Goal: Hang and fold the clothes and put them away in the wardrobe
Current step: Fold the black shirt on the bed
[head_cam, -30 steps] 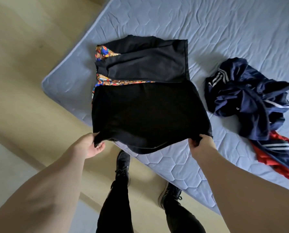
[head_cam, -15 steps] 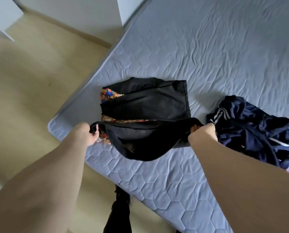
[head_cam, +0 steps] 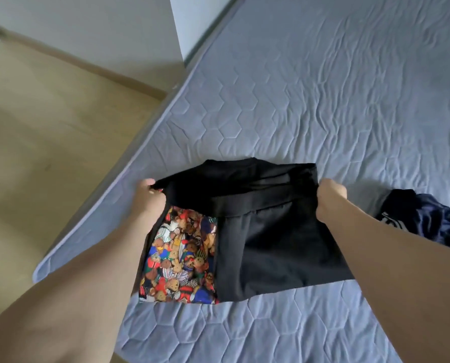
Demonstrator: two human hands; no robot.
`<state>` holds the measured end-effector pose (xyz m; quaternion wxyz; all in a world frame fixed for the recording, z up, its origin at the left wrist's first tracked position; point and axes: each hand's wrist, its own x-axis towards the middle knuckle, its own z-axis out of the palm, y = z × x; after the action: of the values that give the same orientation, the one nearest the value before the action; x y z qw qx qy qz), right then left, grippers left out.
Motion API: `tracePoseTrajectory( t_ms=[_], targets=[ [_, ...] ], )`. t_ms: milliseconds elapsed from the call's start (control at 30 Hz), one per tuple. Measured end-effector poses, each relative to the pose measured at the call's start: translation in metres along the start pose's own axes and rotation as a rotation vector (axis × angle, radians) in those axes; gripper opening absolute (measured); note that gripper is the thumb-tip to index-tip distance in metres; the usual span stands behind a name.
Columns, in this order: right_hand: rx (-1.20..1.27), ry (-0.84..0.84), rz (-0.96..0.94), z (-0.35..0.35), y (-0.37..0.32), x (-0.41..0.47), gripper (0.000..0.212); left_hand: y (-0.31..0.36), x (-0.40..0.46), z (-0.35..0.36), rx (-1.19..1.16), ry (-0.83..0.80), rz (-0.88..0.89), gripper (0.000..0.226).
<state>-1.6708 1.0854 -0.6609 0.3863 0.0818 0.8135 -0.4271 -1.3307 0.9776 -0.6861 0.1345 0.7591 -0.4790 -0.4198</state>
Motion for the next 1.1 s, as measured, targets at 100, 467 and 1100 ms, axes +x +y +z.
tracePoseTrajectory(
  t_ms=[100,467,1100],
  targets=[
    [-0.288,0.122,0.008,0.006,0.024,0.032,0.059,-0.015,0.013,0.018,0.455,-0.144,0.151,0.082],
    [-1.043,0.115,-0.470,0.021,0.065,0.131,0.036,-0.033,0.076,0.073,0.785,0.210,0.416,0.029],
    [-0.721,0.260,-0.393,0.057,0.014,0.141,0.042,-0.022,0.133,0.048,-0.060,0.405,-0.148,0.048]
  ],
)
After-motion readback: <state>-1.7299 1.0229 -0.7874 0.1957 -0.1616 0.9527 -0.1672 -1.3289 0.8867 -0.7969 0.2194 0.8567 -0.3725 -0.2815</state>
